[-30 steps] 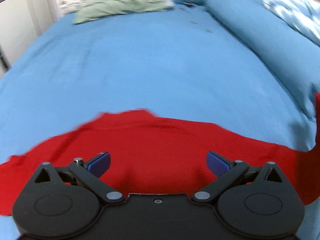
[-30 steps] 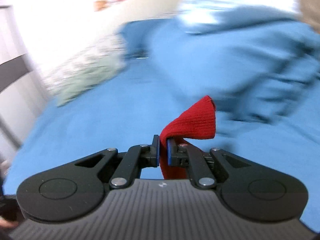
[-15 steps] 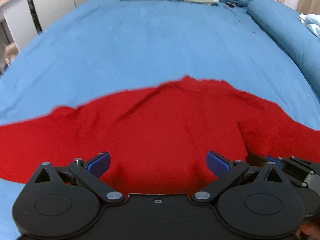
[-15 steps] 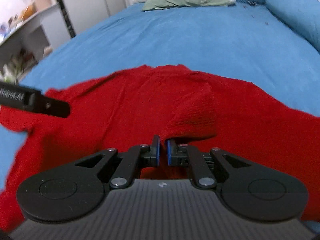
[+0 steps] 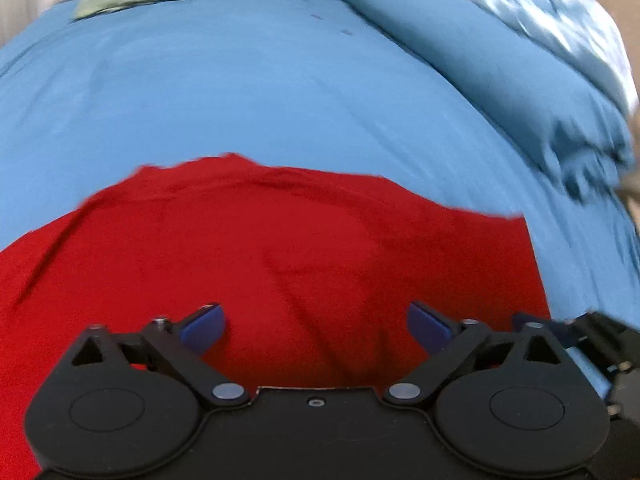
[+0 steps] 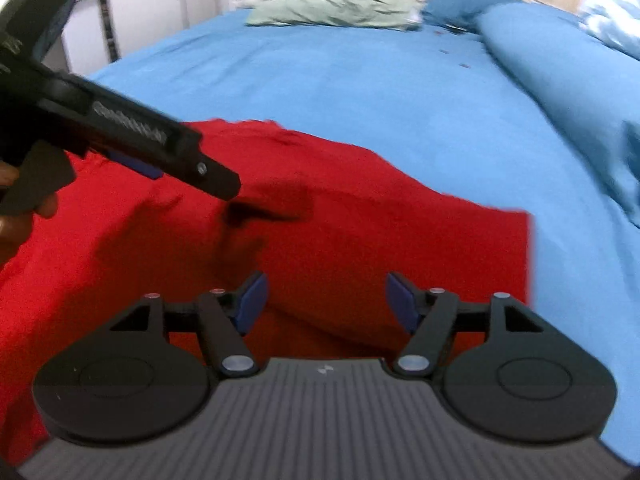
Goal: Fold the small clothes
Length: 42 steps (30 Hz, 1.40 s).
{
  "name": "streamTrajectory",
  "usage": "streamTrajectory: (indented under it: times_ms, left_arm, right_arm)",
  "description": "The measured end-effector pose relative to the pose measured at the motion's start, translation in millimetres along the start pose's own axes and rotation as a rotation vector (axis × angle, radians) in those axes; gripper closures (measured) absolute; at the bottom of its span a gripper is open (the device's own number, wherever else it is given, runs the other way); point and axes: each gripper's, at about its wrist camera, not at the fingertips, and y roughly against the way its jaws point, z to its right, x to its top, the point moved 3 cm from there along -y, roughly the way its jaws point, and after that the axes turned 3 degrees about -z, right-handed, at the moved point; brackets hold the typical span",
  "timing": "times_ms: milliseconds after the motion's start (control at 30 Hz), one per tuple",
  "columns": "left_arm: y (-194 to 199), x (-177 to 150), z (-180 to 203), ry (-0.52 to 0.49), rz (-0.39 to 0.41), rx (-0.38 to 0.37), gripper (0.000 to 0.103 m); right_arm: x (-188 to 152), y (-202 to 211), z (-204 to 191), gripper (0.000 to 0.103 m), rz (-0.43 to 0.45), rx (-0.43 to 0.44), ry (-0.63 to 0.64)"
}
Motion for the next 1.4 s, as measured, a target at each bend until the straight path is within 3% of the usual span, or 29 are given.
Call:
streamTrajectory:
  times_ms: [33, 100, 167, 333, 433, 533, 600, 700, 733, 800, 900, 1100, 1200, 1400]
  left_arm:
    - [-9.0, -0.6, 8.1, -0.024, -0.009, 0.005, 0.015]
    - [-29.0, -2.8, 14.7, -0.035, -0.035, 0.02, 0.041]
    - [-37.1, -6.8, 12.2, -0.011, -0.033, 0.049, 0.047]
    - [-19.5, -7.0, -21.2, 0.172, 0.053, 0.111, 0.048]
    - [-12.8, -18.0, -42.9, 0.284, 0.054, 0.1, 0.049]
    - [-14.7, -25.0, -46.0, 0.282, 0.059, 0.064, 0.047]
    - [-16.5, -21.8, -47.1, 0.263, 0.072, 0.039, 0.037]
    - [-23.6, -19.0, -42.7, 0.267, 0.078, 0.037, 0.04]
    - [-25.5, -17.4, -42.5, 0.274, 0.084, 0.046, 0.047]
    - [-21.2, -13.9, -40.0, 0.285, 0.09, 0.063, 0.1]
    - [-5.2, -5.9, -45.1, 0.319, 0.15, 0.057, 0.099]
    - [69.7, -3.4, -75.3, 0.323, 0.325, 0.227, 0.099]
    - [89.5, -19.5, -101.6, 0.33, 0.334, 0.319, 0.099]
    - [82.9, -50.1, -142.0, 0.383, 0.306, 0.366, 0.099]
  right_arm:
    - [-5.1, 3.7, 7.6, 0.021, -0.005, -0.014, -0.017]
    - [-11.1, 12.2, 23.1, 0.02, -0.013, -0.037, -0.052]
    - [-18.3, 17.5, 34.7, 0.02, -0.018, -0.066, -0.086]
    - [-27.4, 25.2, 59.0, 0.02, -0.032, -0.108, -0.16]
    - [-36.6, 32.3, 73.4, 0.02, -0.04, -0.127, -0.208]
    - [-41.8, 32.8, 81.4, 0.018, -0.053, -0.135, -0.256]
    - [-47.7, 34.5, 85.5, 0.017, -0.063, -0.139, -0.272]
    - [-54.8, 34.0, 89.8, 0.011, -0.078, -0.15, -0.286]
    - [-56.4, 33.4, 90.8, 0.008, -0.081, -0.155, -0.29]
    - [-56.0, 30.4, 91.6, 0.006, -0.083, -0.162, -0.293]
    - [-52.5, 25.2, 90.1, 0.005, -0.097, -0.163, -0.284]
    - [-36.5, 12.2, 76.1, 0.005, -0.119, -0.137, -0.235]
    - [-27.6, 5.5, 62.2, 0.005, -0.125, -0.114, -0.187]
    - [-19.5, -21.3, 37.2, 0.003, -0.181, -0.101, -0.099]
